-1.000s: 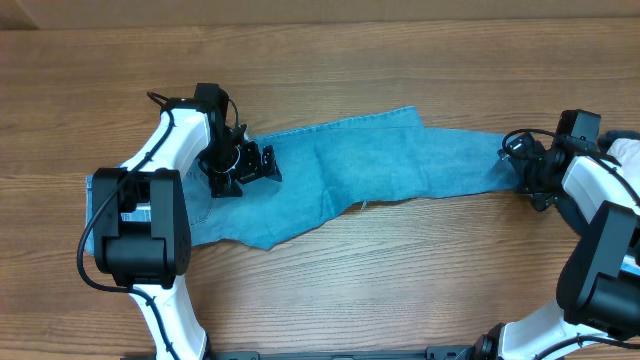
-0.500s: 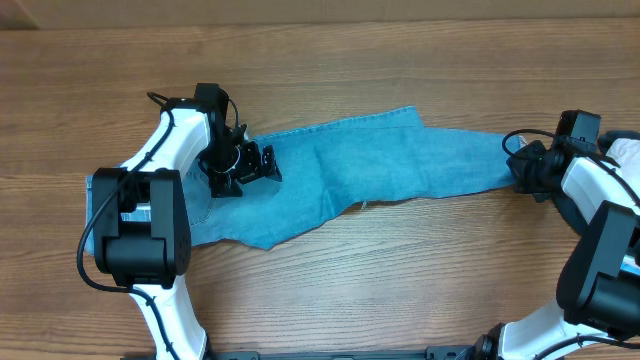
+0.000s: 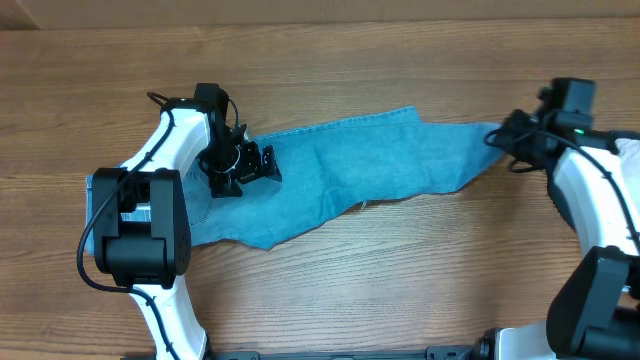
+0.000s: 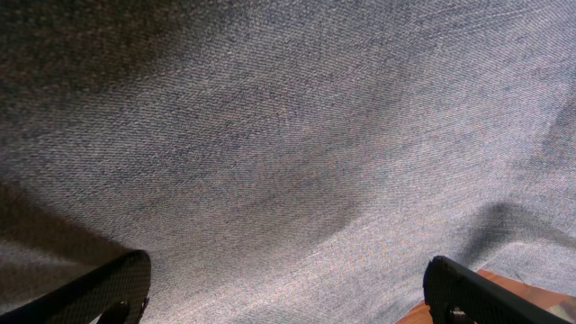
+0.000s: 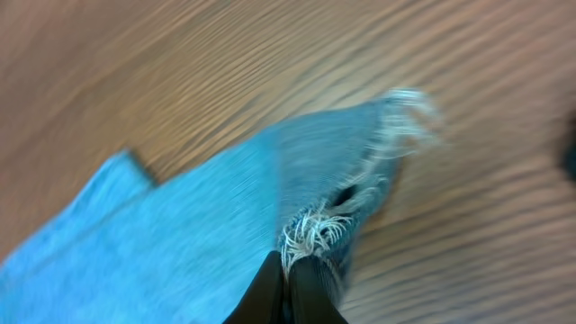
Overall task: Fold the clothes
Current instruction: 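Grasp the frayed leg hem at the right end with the right gripper, then fold the leg hem leftward over the jeans toward the left gripper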
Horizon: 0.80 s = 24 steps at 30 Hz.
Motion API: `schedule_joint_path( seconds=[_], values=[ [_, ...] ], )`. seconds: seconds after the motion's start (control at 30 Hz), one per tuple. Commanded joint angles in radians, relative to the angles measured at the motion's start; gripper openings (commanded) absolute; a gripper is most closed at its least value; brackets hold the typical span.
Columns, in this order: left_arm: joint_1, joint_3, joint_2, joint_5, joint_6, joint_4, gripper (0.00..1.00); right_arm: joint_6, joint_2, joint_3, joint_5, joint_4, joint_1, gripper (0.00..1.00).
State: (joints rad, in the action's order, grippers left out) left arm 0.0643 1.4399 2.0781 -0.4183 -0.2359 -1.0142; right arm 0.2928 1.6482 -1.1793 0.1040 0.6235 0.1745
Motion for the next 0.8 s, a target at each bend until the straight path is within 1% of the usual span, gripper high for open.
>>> schedule_joint_path(
  seconds=[0.0, 0.2, 0.37, 0.5, 0.53, 0.63, 0.77],
  values=[
    [0.002, -0.002, 0.042, 0.034, 0.031, 0.029, 1.0, -0.059, -0.027, -0.021, 0.009, -0.004, -0.106, 0.04],
    [0.002, -0.002, 0.042, 0.034, 0.031, 0.024, 1.0, -0.062, -0.061, -0.021, 0.01, 0.009, -0.266, 0.04],
    [0.002, -0.002, 0.042, 0.034, 0.031, 0.024, 1.0, -0.053, -0.061, -0.021, 0.021, 0.084, -0.4, 0.04],
    [0.002, -0.002, 0.042, 0.034, 0.031, 0.024, 1.0, -0.053, -0.061, -0.021, 0.191, 0.1, -0.484, 0.04],
    [0.002, -0.002, 0.042, 0.034, 0.031, 0.024, 1.0, -0.045, -0.061, -0.021, 0.215, 0.101, -0.506, 0.04],
    [-0.003, -0.002, 0.042, 0.037, 0.03, 0.02, 1.0, 0.04, -0.061, -0.021, 0.219, 0.119, -0.547, 0.04],
    [-0.037, -0.002, 0.042, 0.032, 0.019, 0.02, 1.0, 0.063, -0.061, -0.021, 0.41, 0.11, -0.592, 0.04]
  ],
)
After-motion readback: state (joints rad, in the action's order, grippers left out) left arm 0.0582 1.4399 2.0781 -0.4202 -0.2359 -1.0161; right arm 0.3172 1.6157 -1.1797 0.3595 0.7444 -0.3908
